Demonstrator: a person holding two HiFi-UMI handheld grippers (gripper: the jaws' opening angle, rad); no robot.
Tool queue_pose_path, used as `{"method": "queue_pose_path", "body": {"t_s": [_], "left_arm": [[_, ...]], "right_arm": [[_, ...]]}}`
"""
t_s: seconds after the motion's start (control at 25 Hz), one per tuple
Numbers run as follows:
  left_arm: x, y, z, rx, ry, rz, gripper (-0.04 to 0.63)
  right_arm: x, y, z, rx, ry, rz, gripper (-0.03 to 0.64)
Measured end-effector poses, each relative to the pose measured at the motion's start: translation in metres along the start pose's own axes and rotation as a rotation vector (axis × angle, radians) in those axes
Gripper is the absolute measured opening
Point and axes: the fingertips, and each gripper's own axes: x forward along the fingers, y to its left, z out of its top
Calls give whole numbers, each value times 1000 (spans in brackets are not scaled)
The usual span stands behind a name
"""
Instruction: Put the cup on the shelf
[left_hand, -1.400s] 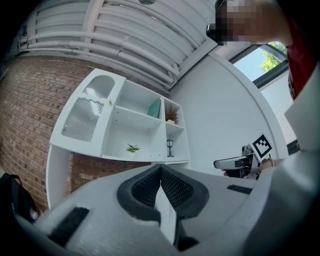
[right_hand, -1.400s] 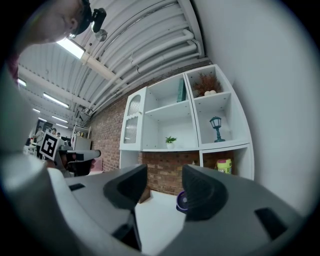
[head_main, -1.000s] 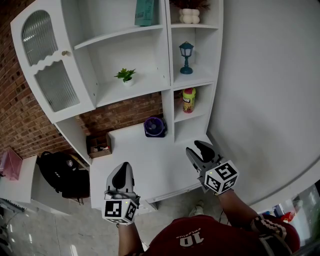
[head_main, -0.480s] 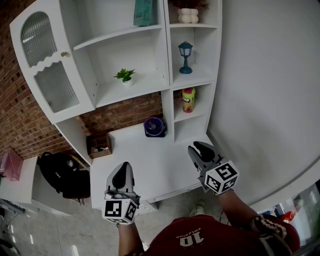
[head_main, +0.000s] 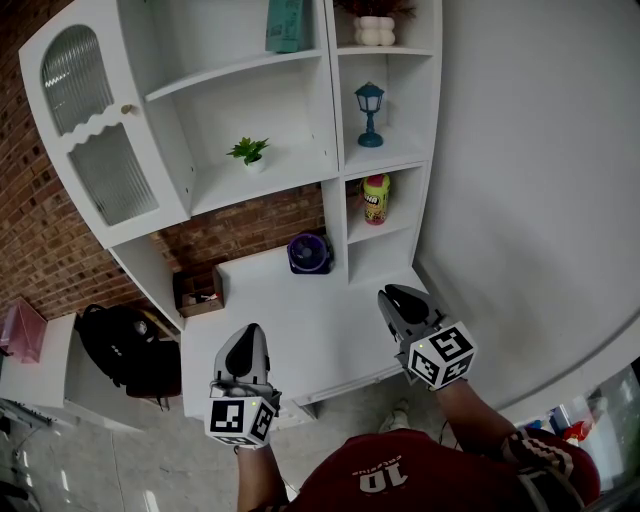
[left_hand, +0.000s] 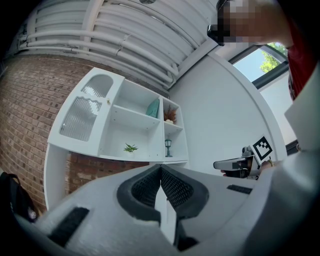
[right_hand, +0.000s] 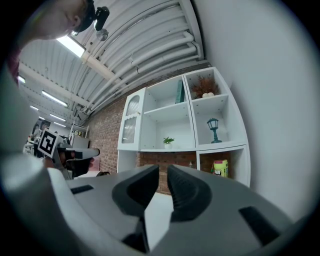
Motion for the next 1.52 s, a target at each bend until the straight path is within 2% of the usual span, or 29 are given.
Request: {"method": "queue_pose_path", "body": {"t_s": [0.56,1.52], "left_arm": [[-2,-1,-1,7,4,-3,0],[-6,8,-3,11,7,8,0]], "right_arm": [[-1,1,0,-13,-12,-10,3],[8,11,-5,-44,11,14,0]]}}
